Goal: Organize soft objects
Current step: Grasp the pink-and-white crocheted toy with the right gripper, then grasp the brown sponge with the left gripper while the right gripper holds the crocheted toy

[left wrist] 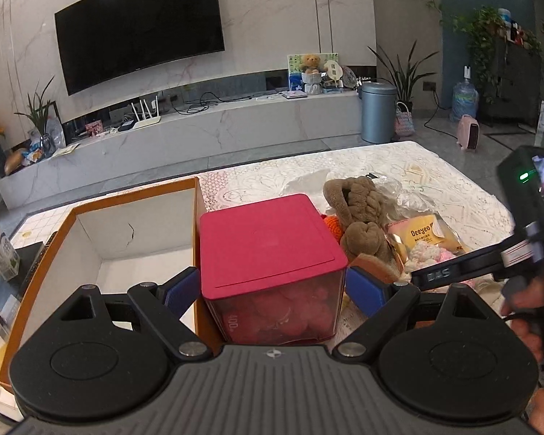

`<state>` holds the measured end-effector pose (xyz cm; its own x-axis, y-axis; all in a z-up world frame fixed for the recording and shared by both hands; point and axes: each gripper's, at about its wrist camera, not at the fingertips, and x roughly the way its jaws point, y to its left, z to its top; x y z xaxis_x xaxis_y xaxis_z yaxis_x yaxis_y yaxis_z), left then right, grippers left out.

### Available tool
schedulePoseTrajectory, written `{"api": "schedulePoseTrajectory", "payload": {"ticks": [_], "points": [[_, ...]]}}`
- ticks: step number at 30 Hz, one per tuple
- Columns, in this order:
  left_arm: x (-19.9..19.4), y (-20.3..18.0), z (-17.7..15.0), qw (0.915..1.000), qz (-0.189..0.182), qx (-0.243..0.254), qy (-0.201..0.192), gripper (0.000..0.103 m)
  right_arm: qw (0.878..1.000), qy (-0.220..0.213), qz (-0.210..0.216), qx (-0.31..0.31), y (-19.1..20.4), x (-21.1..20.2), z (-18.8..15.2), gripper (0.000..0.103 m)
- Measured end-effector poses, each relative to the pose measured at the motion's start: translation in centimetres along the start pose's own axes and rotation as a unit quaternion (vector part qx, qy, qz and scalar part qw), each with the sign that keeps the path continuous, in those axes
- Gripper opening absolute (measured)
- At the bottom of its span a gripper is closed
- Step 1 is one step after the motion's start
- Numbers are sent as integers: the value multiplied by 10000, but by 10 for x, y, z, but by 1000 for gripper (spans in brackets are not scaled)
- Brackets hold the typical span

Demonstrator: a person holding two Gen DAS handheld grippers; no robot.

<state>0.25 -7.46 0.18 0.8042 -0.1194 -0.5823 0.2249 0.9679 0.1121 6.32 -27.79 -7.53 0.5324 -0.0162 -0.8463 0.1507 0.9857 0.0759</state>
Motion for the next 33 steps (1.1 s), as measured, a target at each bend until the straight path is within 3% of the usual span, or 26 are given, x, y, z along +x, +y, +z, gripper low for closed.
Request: {"api": "schedulePoseTrajectory", "payload": {"ticks": [6, 9, 11, 18, 21, 23, 26, 33], "points": [[9, -7, 7, 9996, -159, 15, 241, 103, 9996, 128, 229, 126, -7, 9, 0, 83], [13, -17, 7, 9985, -244, 274, 412, 103, 9994, 145, 270, 157, -10, 16, -2, 81], [15, -27, 5, 9970, -256, 520, 507, 103, 9987, 112, 426, 269, -13, 15, -2, 73], [25, -59, 2, 9929, -101, 897, 770, 103, 9990, -160, 396, 157, -11, 5, -5, 53], [29, -66, 5, 9921, -196, 809, 939, 103, 9957, -518, 539, 547, -26, -12, -8, 25], [30, -72, 8, 9918, -238, 703, 1036, 103, 9903, -743, 756, 900, -43, -26, -8, 26], [34, -83, 13, 9907, -356, 642, 1148, 103, 9880, -1030, 635, 956, -59, -41, -10, 26], [71, -109, 17, 9849, -259, 370, 1669, 103, 9844, -864, 639, 1392, -81, -31, -19, 26]]}}
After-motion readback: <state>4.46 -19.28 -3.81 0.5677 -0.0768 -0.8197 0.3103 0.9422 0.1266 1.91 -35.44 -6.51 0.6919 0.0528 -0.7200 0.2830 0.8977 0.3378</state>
